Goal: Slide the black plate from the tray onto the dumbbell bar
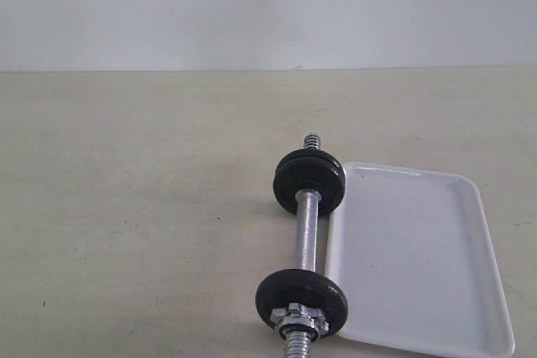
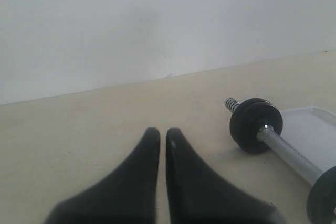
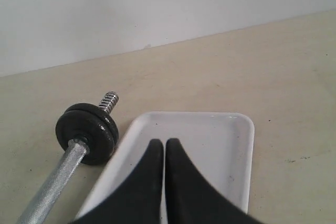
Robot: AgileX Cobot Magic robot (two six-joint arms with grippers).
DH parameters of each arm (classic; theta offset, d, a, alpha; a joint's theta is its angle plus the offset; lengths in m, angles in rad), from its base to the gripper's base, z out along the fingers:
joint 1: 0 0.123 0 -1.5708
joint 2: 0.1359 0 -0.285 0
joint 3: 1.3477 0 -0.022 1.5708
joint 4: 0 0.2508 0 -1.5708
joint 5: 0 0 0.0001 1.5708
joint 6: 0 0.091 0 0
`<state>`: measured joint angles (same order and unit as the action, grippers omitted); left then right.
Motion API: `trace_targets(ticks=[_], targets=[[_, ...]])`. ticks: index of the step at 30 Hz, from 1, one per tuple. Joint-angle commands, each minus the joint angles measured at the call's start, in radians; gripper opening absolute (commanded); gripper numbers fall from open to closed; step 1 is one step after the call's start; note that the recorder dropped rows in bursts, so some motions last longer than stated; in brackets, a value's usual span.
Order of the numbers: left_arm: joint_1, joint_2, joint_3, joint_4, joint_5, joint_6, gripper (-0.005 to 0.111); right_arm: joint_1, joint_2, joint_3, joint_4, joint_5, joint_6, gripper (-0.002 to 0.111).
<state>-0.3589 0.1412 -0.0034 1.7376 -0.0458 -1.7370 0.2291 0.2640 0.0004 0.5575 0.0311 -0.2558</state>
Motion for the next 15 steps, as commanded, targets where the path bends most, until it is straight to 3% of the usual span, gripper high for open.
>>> trace_targets(ticks=[1, 5, 10, 15], targets=[[-0.001, -0.004, 0.003, 0.007, -0.009, -0.001, 0.004, 0.0, 0.005, 0.0, -0.011, -0.001, -0.013, 0.0], [-0.001, -0.004, 0.003, 0.007, -0.009, -0.001, 0.004, 0.0, 0.005, 0.0, -0.025, -0.037, -0.021, 0.0], [-0.001, -0.004, 0.003, 0.007, -0.009, -0.001, 0.004, -0.002, 0.0, 0.0, -0.071, -0.074, -0.242, 0.0], [-0.001, -0.004, 0.003, 0.007, -0.009, -0.001, 0.004, -0.111, -0.062, 0.0, -0.071, -0.057, -0.445, 0.0]])
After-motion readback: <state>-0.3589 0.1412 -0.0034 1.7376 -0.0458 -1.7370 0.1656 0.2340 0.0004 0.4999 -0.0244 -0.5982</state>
